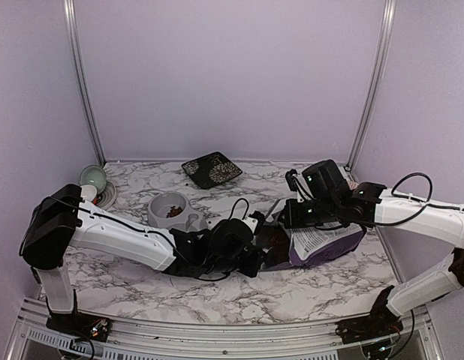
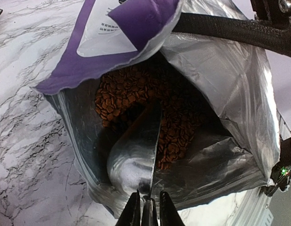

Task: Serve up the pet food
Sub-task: Insert the spatula into the pet food bag.

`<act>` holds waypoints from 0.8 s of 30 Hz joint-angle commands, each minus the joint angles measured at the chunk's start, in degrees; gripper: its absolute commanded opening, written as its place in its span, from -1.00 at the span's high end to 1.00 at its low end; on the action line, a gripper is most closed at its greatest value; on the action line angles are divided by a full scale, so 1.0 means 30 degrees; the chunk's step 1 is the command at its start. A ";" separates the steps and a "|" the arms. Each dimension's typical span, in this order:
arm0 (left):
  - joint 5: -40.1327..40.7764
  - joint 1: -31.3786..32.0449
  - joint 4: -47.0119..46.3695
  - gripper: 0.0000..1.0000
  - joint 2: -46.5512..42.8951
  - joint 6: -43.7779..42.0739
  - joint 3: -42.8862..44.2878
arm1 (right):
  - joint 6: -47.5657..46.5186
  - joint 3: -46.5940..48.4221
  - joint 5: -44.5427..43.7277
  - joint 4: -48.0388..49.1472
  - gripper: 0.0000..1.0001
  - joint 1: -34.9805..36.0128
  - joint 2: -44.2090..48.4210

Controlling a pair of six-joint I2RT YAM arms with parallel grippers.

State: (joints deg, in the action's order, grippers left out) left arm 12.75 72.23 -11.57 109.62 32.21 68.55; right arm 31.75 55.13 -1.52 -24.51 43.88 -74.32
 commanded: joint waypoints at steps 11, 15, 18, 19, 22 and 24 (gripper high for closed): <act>-0.3485 -0.0845 -0.0566 1.00 -0.0367 0.2947 -0.1080 | 0.0616 -0.0005 -0.0373 0.0056 1.00 -0.0219 0.0981; -0.4426 -0.1166 -0.1168 1.00 -0.0201 0.3722 -0.1241 | 0.0638 -0.0108 -0.0373 0.0089 1.00 -0.0240 0.1078; -0.4946 -0.1392 -0.1504 1.00 -0.0077 0.4430 -0.1289 | 0.0656 -0.0169 -0.0387 0.0085 1.00 -0.0241 0.1125; -0.5169 -0.1487 -0.1570 1.00 -0.0028 0.4703 -0.1289 | 0.0644 -0.0190 -0.0396 0.0085 1.00 -0.0241 0.1131; -0.5763 -0.1730 -0.1800 1.00 0.0049 0.5410 -0.1291 | 0.0644 -0.0234 -0.0402 0.0085 1.00 -0.0241 0.1132; -0.6085 -0.1821 -0.1974 1.00 0.0076 0.5727 -0.1289 | 0.0638 -0.0264 -0.0402 0.0127 1.00 -0.0241 0.1132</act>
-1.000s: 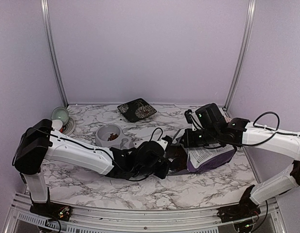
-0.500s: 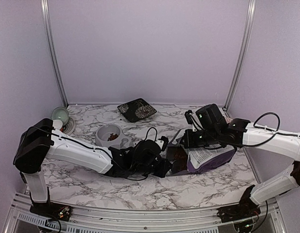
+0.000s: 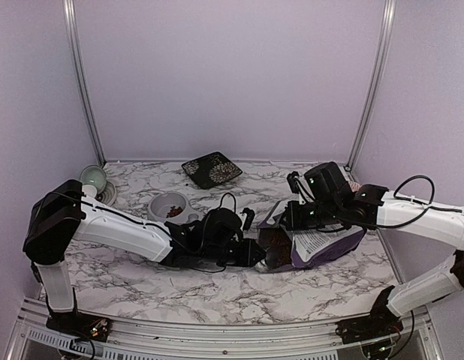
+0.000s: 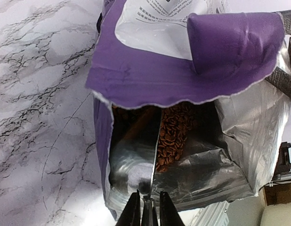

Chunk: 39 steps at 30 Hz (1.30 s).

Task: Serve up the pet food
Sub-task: Insert the spatula into the pet food bag, then collect the pet food from the pet food bag.

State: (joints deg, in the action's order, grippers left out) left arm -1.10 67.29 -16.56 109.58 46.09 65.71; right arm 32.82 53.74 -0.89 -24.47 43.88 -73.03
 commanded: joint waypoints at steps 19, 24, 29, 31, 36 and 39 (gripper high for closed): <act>-0.3734 -0.0833 -0.3122 1.00 0.1331 0.3627 -0.0340 | 0.0398 -0.0085 -0.0498 0.0363 1.00 -0.0241 0.0673; -0.3794 -0.0892 -0.3345 1.00 0.1440 0.3651 -0.0108 | 0.0399 -0.0110 -0.0524 0.0335 1.00 -0.0238 0.0730; -0.4187 -0.0924 -0.4046 1.00 0.1300 0.3774 -0.0244 | 0.0427 -0.0158 -0.0525 0.0275 1.00 -0.0256 0.0818; -0.4338 -0.0921 -0.4318 1.00 0.1120 0.3840 -0.0330 | 0.0457 -0.0158 -0.0554 0.0283 1.00 -0.0241 0.0869; -0.4318 -0.0951 -0.4787 1.00 0.0476 0.4088 -0.0703 | 0.0477 -0.0158 -0.0584 0.0285 1.00 -0.0241 0.0907; -0.4320 -0.0982 -0.5108 1.00 0.0154 0.4337 -0.1005 | 0.0458 -0.0154 -0.0584 0.0275 1.00 -0.0241 0.0945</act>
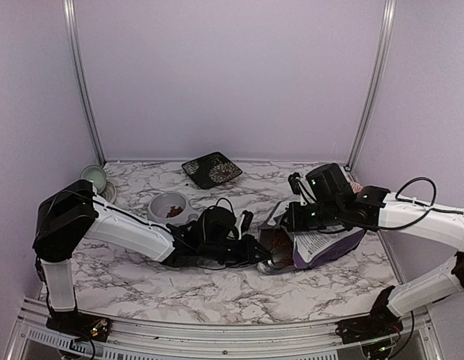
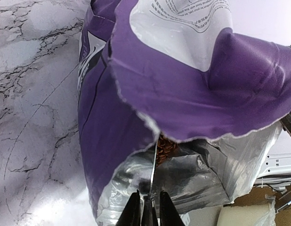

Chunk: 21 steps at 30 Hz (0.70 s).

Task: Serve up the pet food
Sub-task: Collect the pet food from the pet food bag.

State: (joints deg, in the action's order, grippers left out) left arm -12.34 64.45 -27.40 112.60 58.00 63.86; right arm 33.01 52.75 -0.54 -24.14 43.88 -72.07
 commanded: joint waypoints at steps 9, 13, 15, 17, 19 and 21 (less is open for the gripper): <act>-0.0458 -0.0203 -0.2451 1.00 -0.1870 0.0904 -0.1417 | 0.0392 0.0215 -0.0759 0.0035 1.00 -0.0241 0.0784; -0.0386 -0.0365 -0.2780 1.00 -0.2330 0.1095 -0.1912 | 0.0384 0.0236 -0.0788 -0.0008 1.00 -0.0226 0.0821; -0.0342 -0.0443 -0.2841 1.00 -0.2572 0.1123 -0.2121 | 0.0382 0.0229 -0.0817 -0.0010 1.00 -0.0226 0.0812; -0.0313 -0.0530 -0.2903 1.00 -0.2779 0.1170 -0.2301 | 0.0363 0.0256 -0.0818 -0.0010 1.00 -0.0241 0.0821; -0.0284 -0.0642 -0.2979 1.00 -0.2937 0.1175 -0.2491 | 0.0362 0.0258 -0.0818 -0.0010 1.00 -0.0241 0.0788; -0.0282 -0.0736 -0.3029 1.00 -0.3053 0.1208 -0.2625 | 0.0363 0.0276 -0.0814 -0.0010 1.00 -0.0223 0.0792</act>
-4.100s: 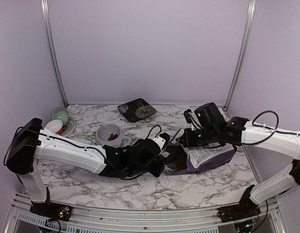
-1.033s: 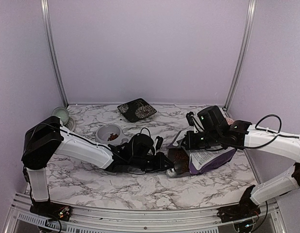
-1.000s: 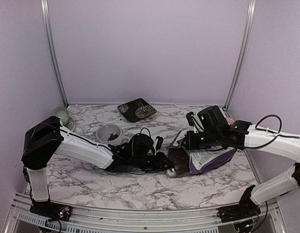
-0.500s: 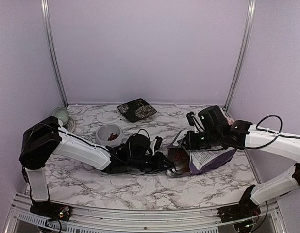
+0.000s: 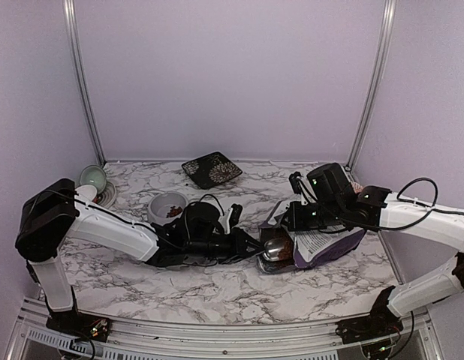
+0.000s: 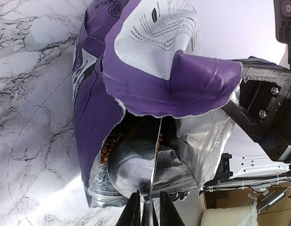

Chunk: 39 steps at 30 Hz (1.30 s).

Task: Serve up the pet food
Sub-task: Collect the pet food from the pet food bag, then place the pet food in the pet food bowl.

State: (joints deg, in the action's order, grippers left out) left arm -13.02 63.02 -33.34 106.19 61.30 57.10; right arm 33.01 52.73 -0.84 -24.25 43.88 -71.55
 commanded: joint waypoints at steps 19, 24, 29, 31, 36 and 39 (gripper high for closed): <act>0.0842 -0.0552 -0.1078 1.00 -0.2046 -0.0347 -0.1557 | 0.0377 0.0298 -0.0686 -0.0001 1.00 -0.0241 0.0455; 0.1934 -0.0514 0.1167 1.00 -0.2693 -0.1545 -0.1265 | 0.0443 0.0262 -0.0686 0.0049 1.00 -0.0240 0.0471; 0.2980 -0.0220 0.3073 1.00 -0.3158 -0.2506 -0.0713 | 0.0494 0.0284 -0.0655 0.0078 1.00 -0.0237 0.0441; 0.3406 -0.0061 0.3792 1.00 -0.3197 -0.2990 -0.0294 | 0.0530 0.0294 -0.0642 0.0085 1.00 -0.0241 0.0427; 0.3891 0.0211 0.4372 1.00 -0.3413 -0.3242 -0.0037 | 0.0589 0.0304 -0.0598 0.0028 1.00 -0.0241 0.0496; 0.3812 0.0183 0.4376 1.00 -0.3610 -0.2881 -0.0124 | 0.0619 0.0294 -0.0598 0.0005 1.00 -0.0240 0.0517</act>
State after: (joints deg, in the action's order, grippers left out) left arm -3.73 63.68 -22.76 98.02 53.32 55.55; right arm 33.47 52.73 -0.82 -24.32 43.86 -71.55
